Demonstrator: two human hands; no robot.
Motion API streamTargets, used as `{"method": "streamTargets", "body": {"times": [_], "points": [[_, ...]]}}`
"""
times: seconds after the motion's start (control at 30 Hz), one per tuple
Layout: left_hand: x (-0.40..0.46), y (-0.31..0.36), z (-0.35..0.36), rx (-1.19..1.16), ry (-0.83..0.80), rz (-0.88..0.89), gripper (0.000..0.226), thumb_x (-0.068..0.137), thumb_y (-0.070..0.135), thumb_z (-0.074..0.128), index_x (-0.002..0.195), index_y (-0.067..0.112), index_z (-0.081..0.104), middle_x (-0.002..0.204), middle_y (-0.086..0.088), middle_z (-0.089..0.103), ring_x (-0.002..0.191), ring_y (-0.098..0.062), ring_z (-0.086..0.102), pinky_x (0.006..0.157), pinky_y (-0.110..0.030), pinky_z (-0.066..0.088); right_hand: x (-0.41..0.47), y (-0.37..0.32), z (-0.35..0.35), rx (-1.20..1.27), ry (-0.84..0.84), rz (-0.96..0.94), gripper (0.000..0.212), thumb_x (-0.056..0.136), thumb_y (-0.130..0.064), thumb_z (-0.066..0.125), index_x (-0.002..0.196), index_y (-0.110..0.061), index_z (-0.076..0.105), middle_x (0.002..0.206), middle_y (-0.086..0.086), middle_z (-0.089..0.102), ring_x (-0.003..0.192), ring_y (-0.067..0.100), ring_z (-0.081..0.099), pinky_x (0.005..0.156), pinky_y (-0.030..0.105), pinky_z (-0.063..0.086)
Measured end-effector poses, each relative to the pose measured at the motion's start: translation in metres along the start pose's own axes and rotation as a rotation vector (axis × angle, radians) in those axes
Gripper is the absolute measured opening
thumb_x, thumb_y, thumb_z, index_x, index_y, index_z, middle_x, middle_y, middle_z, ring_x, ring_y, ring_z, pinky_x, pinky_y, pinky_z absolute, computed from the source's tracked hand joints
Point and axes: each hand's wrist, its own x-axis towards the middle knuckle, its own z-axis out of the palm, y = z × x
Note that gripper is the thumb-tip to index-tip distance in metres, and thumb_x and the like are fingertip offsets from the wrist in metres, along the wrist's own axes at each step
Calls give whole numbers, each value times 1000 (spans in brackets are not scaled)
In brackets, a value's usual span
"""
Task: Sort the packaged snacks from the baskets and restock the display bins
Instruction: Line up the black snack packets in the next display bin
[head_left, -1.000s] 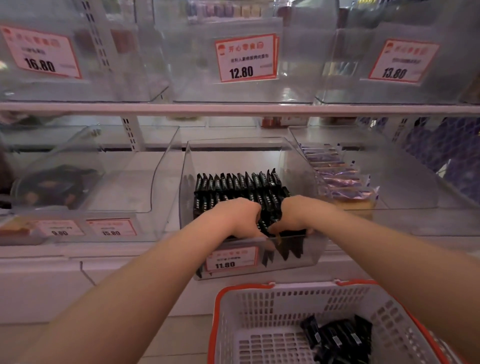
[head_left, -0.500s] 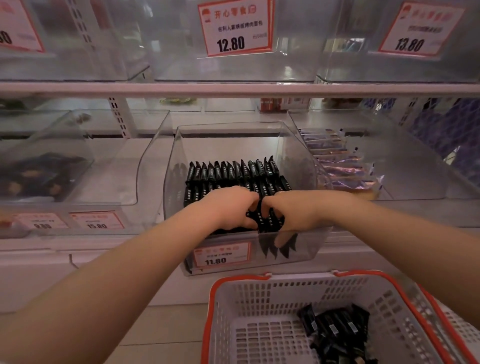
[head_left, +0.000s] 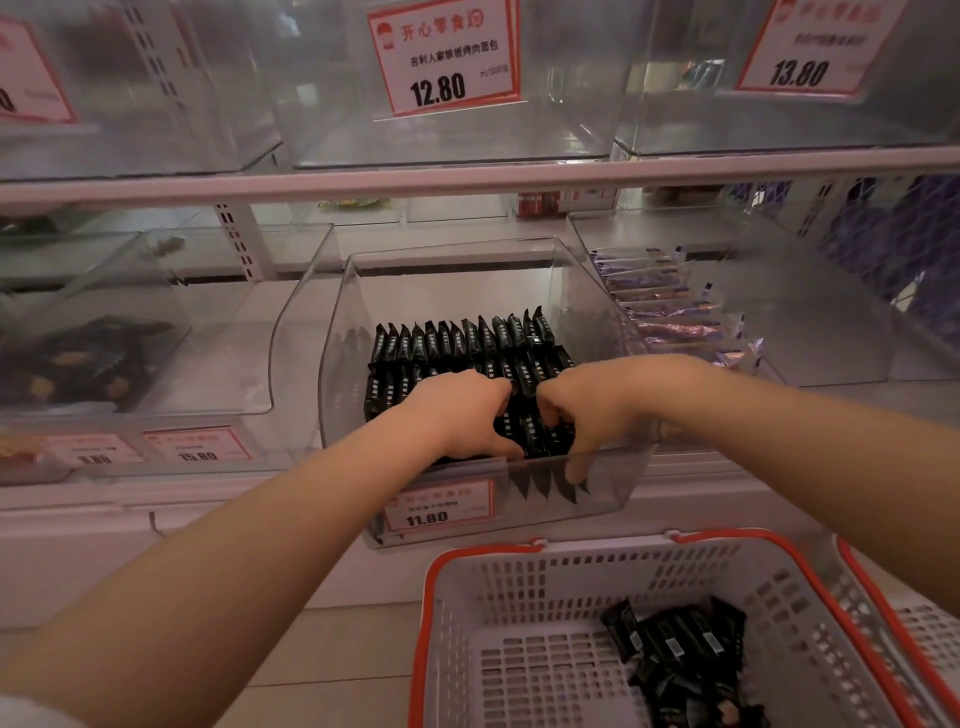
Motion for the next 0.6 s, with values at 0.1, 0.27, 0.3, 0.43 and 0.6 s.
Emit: {"method": "streamTargets", "body": {"times": [0.1,0.27,0.3,0.43,0.6], "points": [[-3,-2,-2,-83,-34,13,53,78,58,61,110,17,51,89,4,49,81,-17,49,67,-31,41,4,-2,9,-91,29,18,51,78,-24,73,117,-12,42,116,7,52,100,25,52,79,33,45],[-22,-27,-23,-82,-120,56,38,86,41,61,117,19,53,98,4,58,87,-14,53,74,-27,42,9,-2,14,-114,158,-30,41,82,-20,68,115,-9,46,116,8,52,103,25,52,81,34,46],[-26,-33,-28,13,-136,49,36,87,38,61,117,20,53,100,4,58,89,-15,54,76,-29,44,10,-2,11,-98,148,-46,45,80,-24,71,116,-11,47,115,6,52,102,24,51,79,32,46],[-37,-47,-39,230,-295,-25,47,83,42,64,123,22,50,115,2,58,92,-15,50,76,-29,42,14,-6,-3,98,149,-197,49,76,-33,74,117,-22,50,115,-1,53,97,18,52,81,32,46],[-41,-44,-36,389,-460,-58,71,73,51,70,132,24,41,128,0,50,111,-20,51,75,-30,40,30,-28,8,99,175,-263,60,72,-42,76,119,-18,49,113,1,50,102,21,51,89,36,46]]}}
